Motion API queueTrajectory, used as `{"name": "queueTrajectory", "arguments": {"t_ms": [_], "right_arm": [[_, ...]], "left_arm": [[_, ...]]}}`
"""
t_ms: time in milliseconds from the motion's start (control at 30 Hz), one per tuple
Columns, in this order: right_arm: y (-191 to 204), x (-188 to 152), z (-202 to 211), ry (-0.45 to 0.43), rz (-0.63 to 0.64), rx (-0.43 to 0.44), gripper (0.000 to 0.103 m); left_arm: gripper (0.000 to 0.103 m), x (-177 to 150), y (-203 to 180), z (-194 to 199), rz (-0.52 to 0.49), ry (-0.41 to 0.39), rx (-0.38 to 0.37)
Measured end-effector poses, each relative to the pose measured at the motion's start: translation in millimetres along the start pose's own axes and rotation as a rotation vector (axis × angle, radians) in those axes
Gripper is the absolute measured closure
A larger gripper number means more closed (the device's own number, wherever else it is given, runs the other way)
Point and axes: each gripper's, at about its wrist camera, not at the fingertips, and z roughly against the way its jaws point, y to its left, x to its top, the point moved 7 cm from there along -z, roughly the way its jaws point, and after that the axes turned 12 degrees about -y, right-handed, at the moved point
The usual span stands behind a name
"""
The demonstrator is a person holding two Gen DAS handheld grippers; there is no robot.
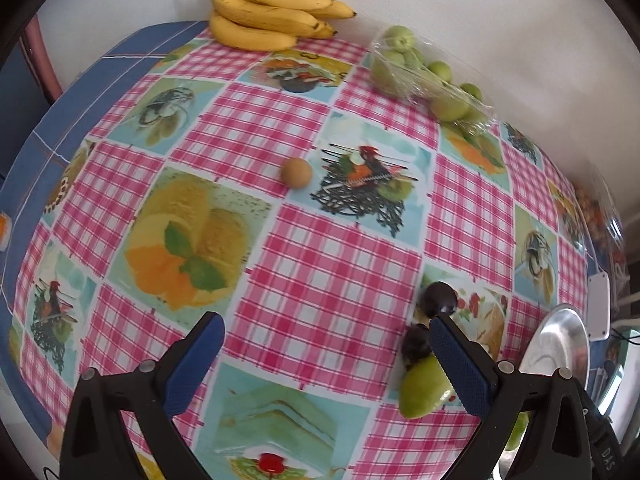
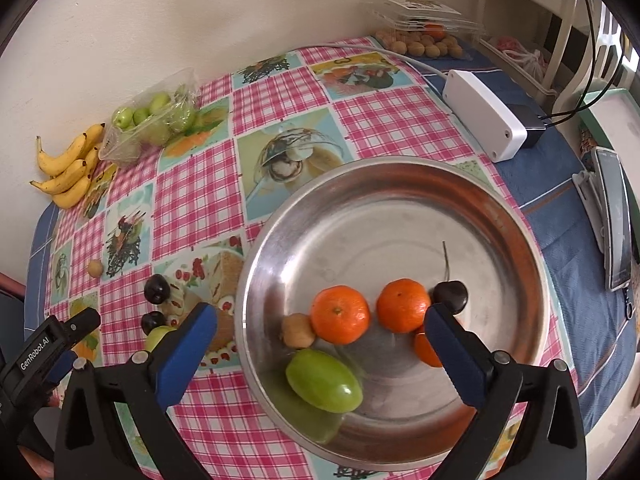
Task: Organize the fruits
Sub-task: 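Withdraw both grippers and move them back over the fruits on the tablecloth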
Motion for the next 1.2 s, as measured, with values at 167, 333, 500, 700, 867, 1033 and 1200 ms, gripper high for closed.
{"name": "queueTrajectory", "arguments": {"t_ms": [167,333,500,700,867,1033,1200], "right_arm": [[15,-2,0,-0.010,0.014,0.033,0.000],[29,-1,-3,-0.028,0.034,0.051,0.000],[41,5,-13,-0.045,0.047,0.065,0.000],[62,23,-5,-0.089,0.130,0.084,0.000],[72,6,2,-0.089,0.152,0.134,0.000],[90,7,3,-0.114,0.218,0.124,0.000],[115,5,-7,-0.096,0.231,0.183,0.000]], "left_arm": [[0.000,7,13,3,0.013,-0.028,0.010],[0.000,16,19,3,0.025,-0.083,-0.003],[0.000,28,17,-5,0.002,-0.078,-0.029],[0.000,47,12,8,0.039,-0.097,-0.126],[0.000,51,12,20,-0.043,-0.140,-0.089],[0.000,59,29,21,-0.046,-0.149,-0.090],[0.000,69,41,17,-0.069,-0.170,-0.061]]}}
